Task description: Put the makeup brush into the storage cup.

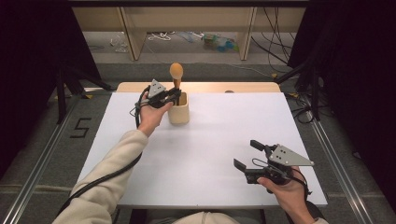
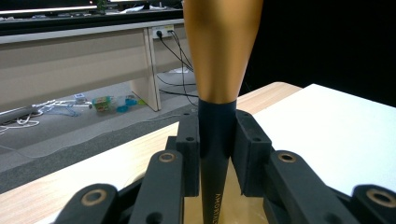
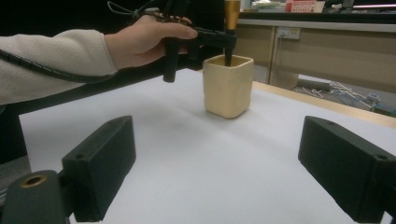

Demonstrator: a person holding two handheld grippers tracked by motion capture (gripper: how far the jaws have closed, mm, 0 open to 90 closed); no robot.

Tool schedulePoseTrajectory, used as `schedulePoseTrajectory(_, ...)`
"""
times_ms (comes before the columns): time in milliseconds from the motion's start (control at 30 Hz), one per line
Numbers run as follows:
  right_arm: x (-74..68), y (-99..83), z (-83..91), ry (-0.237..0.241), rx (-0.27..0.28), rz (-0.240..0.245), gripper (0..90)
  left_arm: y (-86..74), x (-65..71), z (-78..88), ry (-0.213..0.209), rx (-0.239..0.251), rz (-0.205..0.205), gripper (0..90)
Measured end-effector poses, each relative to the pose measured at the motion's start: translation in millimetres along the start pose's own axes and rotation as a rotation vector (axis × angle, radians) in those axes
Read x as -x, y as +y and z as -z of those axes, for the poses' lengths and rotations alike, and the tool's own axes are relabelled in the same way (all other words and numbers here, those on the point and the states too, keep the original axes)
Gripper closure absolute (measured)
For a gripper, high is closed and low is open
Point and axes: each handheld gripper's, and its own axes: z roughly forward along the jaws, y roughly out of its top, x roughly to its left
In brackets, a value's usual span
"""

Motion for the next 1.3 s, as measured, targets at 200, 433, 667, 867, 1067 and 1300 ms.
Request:
schedulePoseTrajectory(200, 0.0, 0.0, 0.0, 0.0, -0.002, -0.001, 11.9, -1.2, -0.3, -0.4, 0.0, 0.0, 0.008, 74.1)
schedulePoseTrajectory(433, 0.0, 0.0, 0.0, 0.0, -0.001, -0.002, 11.9, -2.5, -0.3, -0.9, -0.002, -0.002, 0.012, 74.1)
schedulePoseTrajectory(667, 0.1, 0.0, 0.0, 0.0, -0.002, -0.002, 11.9, -4.2, 0.2, -1.8, -0.003, -0.004, 0.023, 74.1)
schedulePoseTrajectory(867, 0.1, 0.0, 0.1, 0.0, -0.001, -0.001, 11.9, -4.9, 0.5, -2.0, -0.002, -0.006, 0.027, 74.1)
schedulePoseTrajectory(1067, 0.2, 0.0, 0.1, 0.0, -0.002, -0.002, 11.9, -6.0, 0.2, -2.1, 0.001, -0.01, 0.028, 74.1)
schedulePoseTrajectory(1300, 0.0, -0.1, 0.0, 0.001, -0.002, 0.0, 11.9, -7.2, 0.9, -2.6, -0.002, -0.016, 0.025, 74.1)
